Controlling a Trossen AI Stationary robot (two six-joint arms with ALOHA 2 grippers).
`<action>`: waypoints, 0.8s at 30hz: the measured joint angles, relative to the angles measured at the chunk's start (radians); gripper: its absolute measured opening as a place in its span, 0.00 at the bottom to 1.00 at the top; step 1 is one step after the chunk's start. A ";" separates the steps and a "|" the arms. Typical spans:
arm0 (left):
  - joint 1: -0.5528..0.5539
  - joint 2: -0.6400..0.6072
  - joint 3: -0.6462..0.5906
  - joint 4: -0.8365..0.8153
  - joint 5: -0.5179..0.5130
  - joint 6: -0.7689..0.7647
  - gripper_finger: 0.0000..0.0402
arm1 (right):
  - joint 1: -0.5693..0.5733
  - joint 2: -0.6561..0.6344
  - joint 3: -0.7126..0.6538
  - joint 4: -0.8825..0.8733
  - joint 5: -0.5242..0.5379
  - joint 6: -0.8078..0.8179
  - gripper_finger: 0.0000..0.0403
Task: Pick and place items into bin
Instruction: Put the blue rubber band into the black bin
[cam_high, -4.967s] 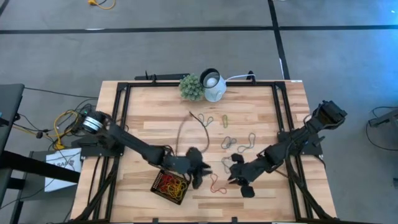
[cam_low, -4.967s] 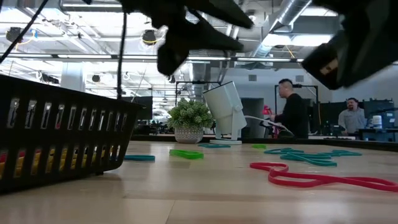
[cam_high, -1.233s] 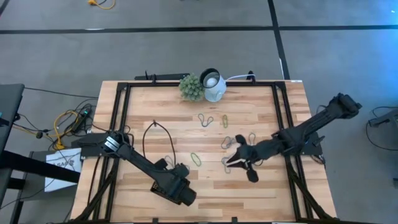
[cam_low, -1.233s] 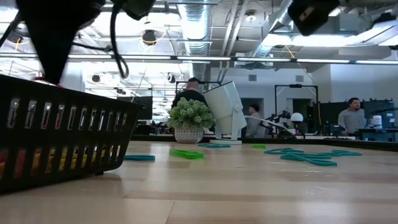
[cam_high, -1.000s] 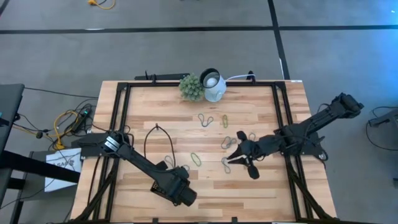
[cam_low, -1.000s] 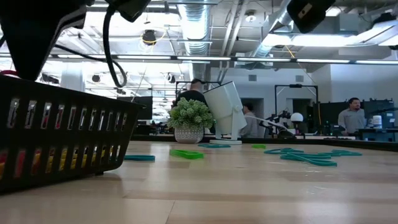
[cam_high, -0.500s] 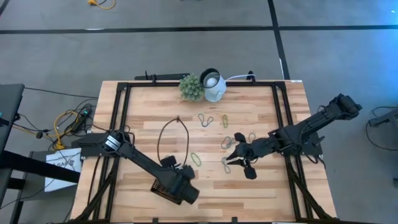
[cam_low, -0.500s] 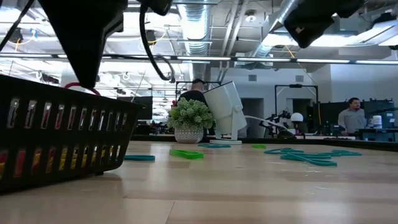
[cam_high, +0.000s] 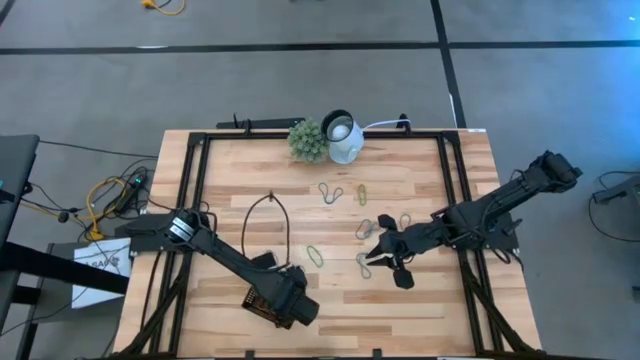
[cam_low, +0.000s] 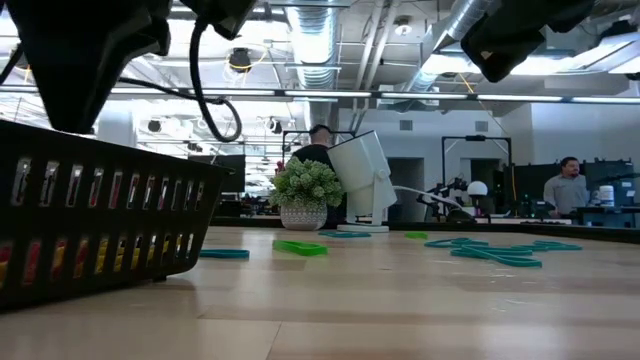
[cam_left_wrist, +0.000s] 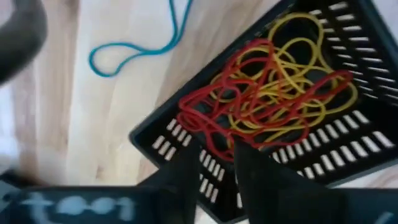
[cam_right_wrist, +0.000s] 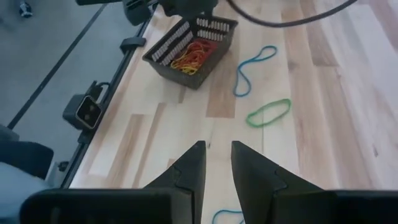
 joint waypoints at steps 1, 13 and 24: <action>0.000 0.000 0.000 0.007 0.005 -0.006 0.25 | 0.000 0.000 0.000 -0.005 -0.004 0.000 0.18; 0.046 0.000 0.216 0.016 -0.329 0.206 0.40 | -0.079 -0.177 0.084 -0.195 -0.127 -0.218 0.18; 0.194 -0.051 0.521 -0.095 -0.838 0.586 0.40 | -0.237 -0.316 0.084 -0.611 -0.122 -0.170 0.27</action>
